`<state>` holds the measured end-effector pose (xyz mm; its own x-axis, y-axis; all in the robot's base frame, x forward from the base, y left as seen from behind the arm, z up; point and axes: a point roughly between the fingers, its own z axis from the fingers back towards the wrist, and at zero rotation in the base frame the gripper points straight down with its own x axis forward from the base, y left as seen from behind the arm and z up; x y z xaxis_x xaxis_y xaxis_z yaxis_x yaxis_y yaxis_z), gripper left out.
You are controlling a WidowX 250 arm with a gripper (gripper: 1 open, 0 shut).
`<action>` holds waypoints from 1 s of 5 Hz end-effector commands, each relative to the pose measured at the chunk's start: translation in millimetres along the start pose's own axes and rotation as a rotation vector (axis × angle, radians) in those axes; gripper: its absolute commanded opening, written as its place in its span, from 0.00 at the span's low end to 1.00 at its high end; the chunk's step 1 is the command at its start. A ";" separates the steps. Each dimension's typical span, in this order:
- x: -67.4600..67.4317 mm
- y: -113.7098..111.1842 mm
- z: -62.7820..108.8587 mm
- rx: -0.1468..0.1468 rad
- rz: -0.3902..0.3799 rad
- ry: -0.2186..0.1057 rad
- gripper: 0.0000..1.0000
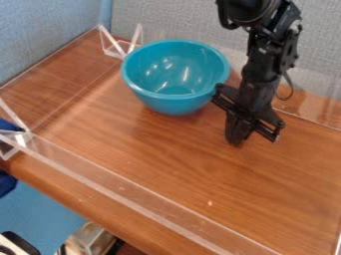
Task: Remove the mushroom from inside the blue bowl and put it on the table
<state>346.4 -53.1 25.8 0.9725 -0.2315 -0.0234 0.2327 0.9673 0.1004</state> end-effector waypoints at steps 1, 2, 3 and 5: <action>4.7 8.8 19.5 0.007 0.014 -0.062 0.00; 4.4 10.3 17.4 0.010 0.012 -0.059 0.00; 4.1 11.9 15.4 0.013 0.010 -0.057 0.00; 3.6 15.5 12.4 0.018 0.006 -0.052 0.00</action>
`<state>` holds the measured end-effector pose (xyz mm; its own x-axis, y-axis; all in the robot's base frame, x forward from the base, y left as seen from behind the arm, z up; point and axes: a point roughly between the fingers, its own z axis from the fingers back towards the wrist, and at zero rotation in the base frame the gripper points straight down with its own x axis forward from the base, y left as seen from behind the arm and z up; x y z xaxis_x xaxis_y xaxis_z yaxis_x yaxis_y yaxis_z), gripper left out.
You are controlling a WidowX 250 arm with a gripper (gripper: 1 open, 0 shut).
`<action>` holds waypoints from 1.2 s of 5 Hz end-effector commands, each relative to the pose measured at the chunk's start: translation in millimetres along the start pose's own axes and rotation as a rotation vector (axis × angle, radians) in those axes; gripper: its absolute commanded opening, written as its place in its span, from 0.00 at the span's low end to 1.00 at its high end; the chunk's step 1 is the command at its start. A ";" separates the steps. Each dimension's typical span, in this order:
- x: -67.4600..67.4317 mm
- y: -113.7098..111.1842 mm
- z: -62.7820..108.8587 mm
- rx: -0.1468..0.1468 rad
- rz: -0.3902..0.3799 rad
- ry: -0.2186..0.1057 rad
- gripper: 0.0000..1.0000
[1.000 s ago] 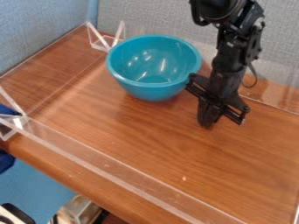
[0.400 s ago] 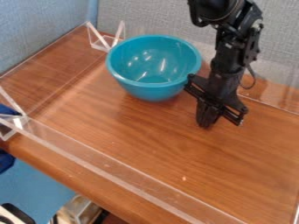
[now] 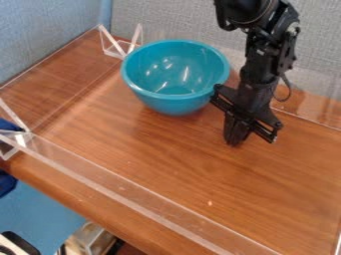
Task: Remove the mushroom from inside the blue bowl and put it on the table
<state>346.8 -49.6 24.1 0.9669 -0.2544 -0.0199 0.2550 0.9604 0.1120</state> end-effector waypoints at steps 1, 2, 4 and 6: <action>3.5 14.3 12.8 0.010 0.027 -0.043 0.00; 3.5 15.9 11.3 0.012 0.025 -0.040 0.00; 3.0 17.8 7.9 0.017 0.022 -0.036 0.00; 1.8 20.1 7.7 0.022 0.024 -0.034 0.00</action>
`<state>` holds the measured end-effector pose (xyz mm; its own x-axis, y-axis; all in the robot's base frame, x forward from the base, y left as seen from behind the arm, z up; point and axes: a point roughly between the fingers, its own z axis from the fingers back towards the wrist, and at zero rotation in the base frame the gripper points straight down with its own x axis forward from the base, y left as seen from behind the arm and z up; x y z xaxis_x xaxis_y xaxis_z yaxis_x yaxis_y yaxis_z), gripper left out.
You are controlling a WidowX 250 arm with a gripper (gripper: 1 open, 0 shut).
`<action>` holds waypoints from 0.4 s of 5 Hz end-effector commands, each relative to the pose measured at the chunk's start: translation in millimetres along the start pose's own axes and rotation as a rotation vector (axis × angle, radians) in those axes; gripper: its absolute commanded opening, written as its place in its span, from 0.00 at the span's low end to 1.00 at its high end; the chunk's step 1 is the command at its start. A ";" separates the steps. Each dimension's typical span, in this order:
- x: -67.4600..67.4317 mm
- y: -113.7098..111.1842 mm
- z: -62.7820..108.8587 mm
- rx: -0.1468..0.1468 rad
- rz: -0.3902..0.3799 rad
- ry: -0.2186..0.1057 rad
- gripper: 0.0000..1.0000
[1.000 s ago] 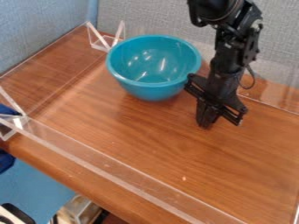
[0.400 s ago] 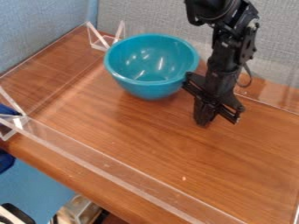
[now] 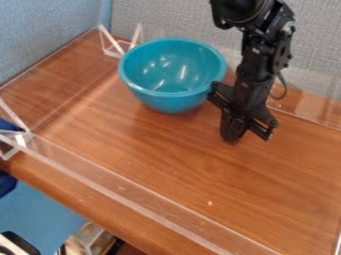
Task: Remove the mushroom from inside the blue bowl and put it on the table
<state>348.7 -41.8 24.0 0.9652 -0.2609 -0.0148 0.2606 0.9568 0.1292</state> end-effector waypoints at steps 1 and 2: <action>1.2 13.5 8.7 0.007 0.031 -0.028 0.00; 0.3 14.6 9.5 0.009 0.034 -0.028 0.00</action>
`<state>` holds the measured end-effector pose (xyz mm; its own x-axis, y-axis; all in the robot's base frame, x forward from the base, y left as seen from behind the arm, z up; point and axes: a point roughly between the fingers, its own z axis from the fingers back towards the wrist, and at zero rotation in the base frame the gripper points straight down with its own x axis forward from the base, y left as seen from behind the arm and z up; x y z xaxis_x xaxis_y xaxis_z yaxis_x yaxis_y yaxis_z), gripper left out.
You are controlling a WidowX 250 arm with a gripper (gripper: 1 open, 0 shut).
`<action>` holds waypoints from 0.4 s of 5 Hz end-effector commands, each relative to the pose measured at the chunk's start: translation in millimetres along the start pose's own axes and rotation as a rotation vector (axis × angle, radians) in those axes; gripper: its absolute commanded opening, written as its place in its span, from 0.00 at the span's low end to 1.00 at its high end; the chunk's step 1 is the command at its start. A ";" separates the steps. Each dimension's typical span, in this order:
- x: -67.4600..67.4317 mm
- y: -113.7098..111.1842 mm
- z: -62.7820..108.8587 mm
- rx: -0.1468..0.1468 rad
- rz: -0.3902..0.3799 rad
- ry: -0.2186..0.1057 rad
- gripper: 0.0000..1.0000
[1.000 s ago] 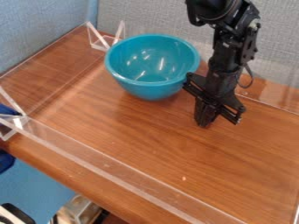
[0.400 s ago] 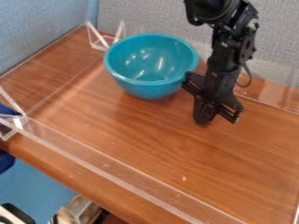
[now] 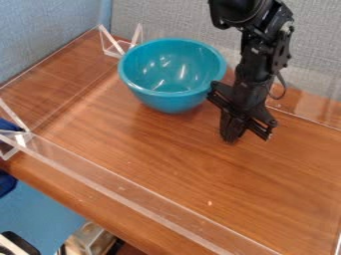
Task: Remove the mushroom from inside the blue bowl and put it on the table
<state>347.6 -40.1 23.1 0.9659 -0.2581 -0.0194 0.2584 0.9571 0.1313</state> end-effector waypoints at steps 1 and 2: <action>0.8 14.7 11.8 0.009 0.034 -0.033 0.00; -0.2 15.7 13.1 0.011 0.037 -0.033 0.00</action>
<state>346.1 -37.9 23.0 0.9666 -0.2552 -0.0240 0.2561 0.9570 0.1361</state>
